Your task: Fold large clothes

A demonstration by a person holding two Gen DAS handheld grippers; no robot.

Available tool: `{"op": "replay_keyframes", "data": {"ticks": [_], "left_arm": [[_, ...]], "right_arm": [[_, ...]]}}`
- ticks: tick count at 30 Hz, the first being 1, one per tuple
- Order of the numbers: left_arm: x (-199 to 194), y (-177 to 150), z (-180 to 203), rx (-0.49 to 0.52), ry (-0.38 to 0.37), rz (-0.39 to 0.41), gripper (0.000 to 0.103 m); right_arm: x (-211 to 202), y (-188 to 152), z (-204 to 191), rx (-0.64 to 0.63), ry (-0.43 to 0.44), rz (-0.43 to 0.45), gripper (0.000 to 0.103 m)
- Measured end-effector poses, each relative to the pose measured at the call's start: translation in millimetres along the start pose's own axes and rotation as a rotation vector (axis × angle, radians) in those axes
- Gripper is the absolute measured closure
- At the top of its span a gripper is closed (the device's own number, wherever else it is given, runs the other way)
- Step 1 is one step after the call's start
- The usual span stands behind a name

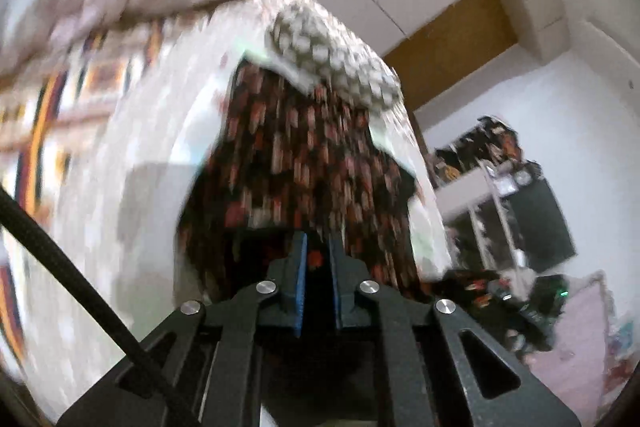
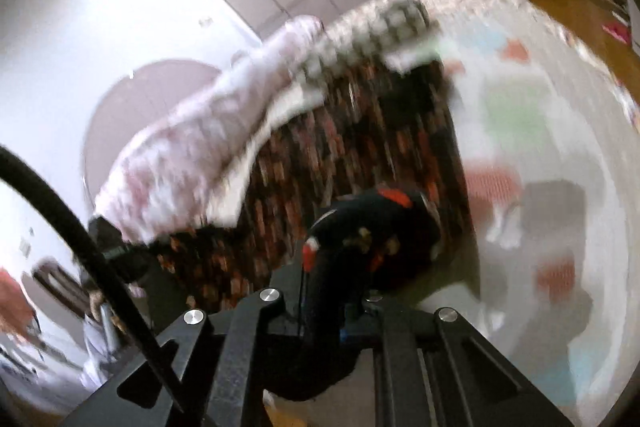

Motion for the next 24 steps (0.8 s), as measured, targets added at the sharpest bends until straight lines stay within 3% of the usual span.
{"op": "replay_keyframes", "data": {"ticks": [2, 6, 8, 9, 11, 13, 17, 20, 23, 24], "left_arm": [[14.7, 44.7, 9.4, 0.014, 0.057, 0.03, 0.098], [61.5, 141.9, 3.0, -0.017, 0.267, 0.126, 0.093], [73.5, 162.3, -14.2, -0.09, 0.296, 0.111, 0.09], [74.2, 165.9, -19.4, -0.109, 0.271, 0.112, 0.088], [69.3, 164.5, -24.3, -0.099, 0.205, 0.122, 0.061], [63.7, 156.3, -22.5, -0.053, 0.227, 0.135, 0.049], [62.2, 127.9, -20.1, 0.02, 0.235, 0.088, 0.047], [60.2, 103.4, -13.3, 0.074, 0.257, 0.076, 0.046], [59.4, 78.6, -7.0, 0.116, 0.292, 0.074, 0.043], [58.4, 69.2, -4.7, 0.128, 0.286, 0.072, 0.042]], "right_arm": [[8.7, 52.0, 3.1, 0.013, -0.001, 0.036, 0.092], [64.3, 156.5, 41.3, 0.156, -0.072, 0.061, 0.091], [107.2, 190.7, 70.9, 0.231, -0.151, 0.026, 0.086], [127.7, 200.6, 84.6, 0.265, -0.223, -0.002, 0.082], [163.8, 207.8, 106.1, 0.318, -0.301, -0.054, 0.078], [178.6, 207.3, 110.6, 0.311, -0.313, -0.048, 0.073], [173.4, 203.1, 101.7, 0.248, -0.321, -0.02, 0.07], [150.7, 195.1, 86.1, 0.209, -0.32, 0.014, 0.062], [128.7, 181.8, 60.1, 0.148, -0.381, 0.047, 0.051], [122.7, 178.5, 48.3, 0.119, -0.42, 0.064, 0.041]]}}
Point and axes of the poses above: each gripper's, at about its wrist camera, not at the fingertips, and x roughly the way its jaws point, z to its right, y to its top, the point moved 1 cm from there along x, roughly the way its jaws point, and after that the axes turned 11 degrees about -z, right-handed, at the moved point
